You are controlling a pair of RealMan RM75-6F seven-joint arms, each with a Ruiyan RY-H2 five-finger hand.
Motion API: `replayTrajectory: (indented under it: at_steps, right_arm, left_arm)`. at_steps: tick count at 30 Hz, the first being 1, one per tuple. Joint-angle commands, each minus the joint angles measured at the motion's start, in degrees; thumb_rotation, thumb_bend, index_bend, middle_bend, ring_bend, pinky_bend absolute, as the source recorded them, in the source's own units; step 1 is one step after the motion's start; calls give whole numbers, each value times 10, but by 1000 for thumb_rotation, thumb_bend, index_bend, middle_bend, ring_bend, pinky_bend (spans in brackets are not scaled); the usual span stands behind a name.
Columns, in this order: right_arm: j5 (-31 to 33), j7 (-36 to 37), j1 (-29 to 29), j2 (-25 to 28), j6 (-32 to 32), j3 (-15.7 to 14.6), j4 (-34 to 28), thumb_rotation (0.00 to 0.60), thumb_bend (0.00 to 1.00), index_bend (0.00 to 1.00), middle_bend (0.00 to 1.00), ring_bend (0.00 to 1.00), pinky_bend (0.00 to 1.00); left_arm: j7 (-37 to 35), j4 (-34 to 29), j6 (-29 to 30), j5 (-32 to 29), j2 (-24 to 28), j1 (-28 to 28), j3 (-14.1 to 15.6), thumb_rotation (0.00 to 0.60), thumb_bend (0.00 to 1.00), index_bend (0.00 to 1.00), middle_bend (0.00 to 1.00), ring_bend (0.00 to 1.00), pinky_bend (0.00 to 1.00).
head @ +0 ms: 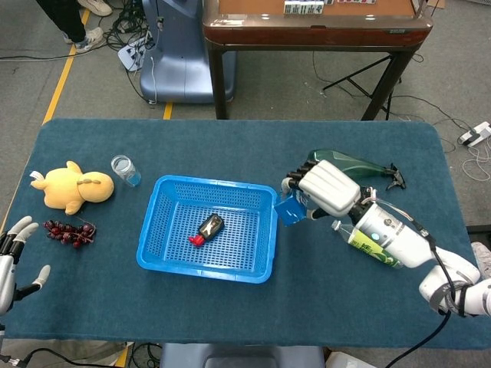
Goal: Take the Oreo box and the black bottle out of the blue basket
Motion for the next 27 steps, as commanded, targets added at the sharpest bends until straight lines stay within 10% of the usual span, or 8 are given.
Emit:
replayTrajectory:
  at_steps: [1, 13, 15, 19, 22, 27]
  right_arm:
    - [-40, 17, -20, -16, 22, -29, 33, 600, 399, 729, 570, 435, 380]
    - [-134, 58, -56, -64, 71, -104, 131, 600, 399, 722, 549, 419, 380]
    - [-140, 55, -57, -60, 60, -117, 132, 600, 381, 631, 499, 371, 378]
    - [-131, 35, -57, -39, 25, -130, 109, 600, 296, 68, 187, 147, 235]
    - [-117, 4, -64, -21, 11, -132, 85, 600, 238, 0, 14, 25, 131]
    - [-86, -11, -93, -7, 35, -123, 56, 600, 201, 0, 0, 0, 84]
  left_arm:
    - [3, -4, 1, 2, 1, -1, 0, 600, 326, 181, 103, 135, 226]
    - [21, -14, -4, 2, 0, -5, 1, 600, 326, 181, 103, 135, 226]
    - [24, -16, -7, 2, 0, -7, 0, 600, 326, 181, 103, 135, 226]
    - [30, -22, -14, 7, 2, -13, 1, 600, 326, 181, 103, 135, 226]
    - [37, -26, -19, 12, 3, -17, 2, 600, 326, 181, 103, 135, 226]
    - [45, -24, -32, 7, 1, -28, -2, 600, 326, 181, 102, 135, 226]
